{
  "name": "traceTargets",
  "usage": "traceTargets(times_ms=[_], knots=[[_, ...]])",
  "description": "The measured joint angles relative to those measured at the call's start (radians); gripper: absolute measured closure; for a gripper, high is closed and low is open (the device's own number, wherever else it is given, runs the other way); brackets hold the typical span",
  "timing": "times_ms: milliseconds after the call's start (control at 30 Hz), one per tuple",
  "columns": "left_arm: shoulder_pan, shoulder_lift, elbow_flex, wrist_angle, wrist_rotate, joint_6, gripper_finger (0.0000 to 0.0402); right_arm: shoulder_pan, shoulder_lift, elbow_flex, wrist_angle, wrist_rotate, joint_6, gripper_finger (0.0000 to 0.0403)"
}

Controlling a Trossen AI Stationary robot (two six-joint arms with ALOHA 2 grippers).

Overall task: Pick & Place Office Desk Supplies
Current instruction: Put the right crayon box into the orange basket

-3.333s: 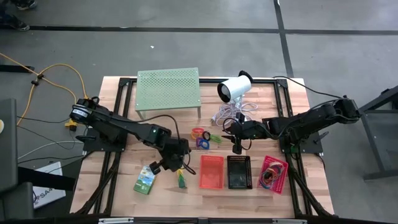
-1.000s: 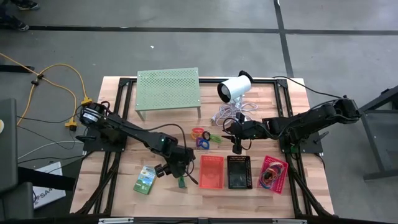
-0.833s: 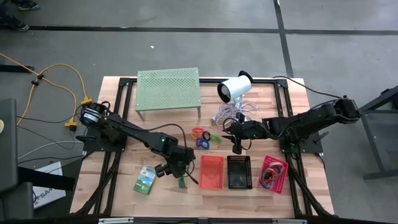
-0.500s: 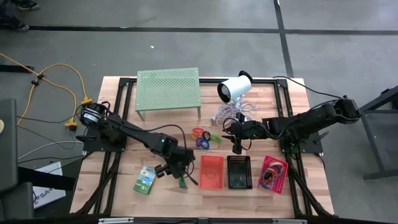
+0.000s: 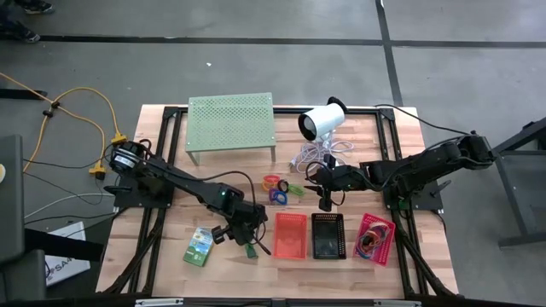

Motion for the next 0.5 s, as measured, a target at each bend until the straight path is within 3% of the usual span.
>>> traceTargets(times_ms=[500], knots=[[0.027, -0.016, 0.021, 0.001, 0.052, 0.002, 0.0283, 0.0, 0.0, 0.0, 0.001, 0.0, 0.0, 0.0295]])
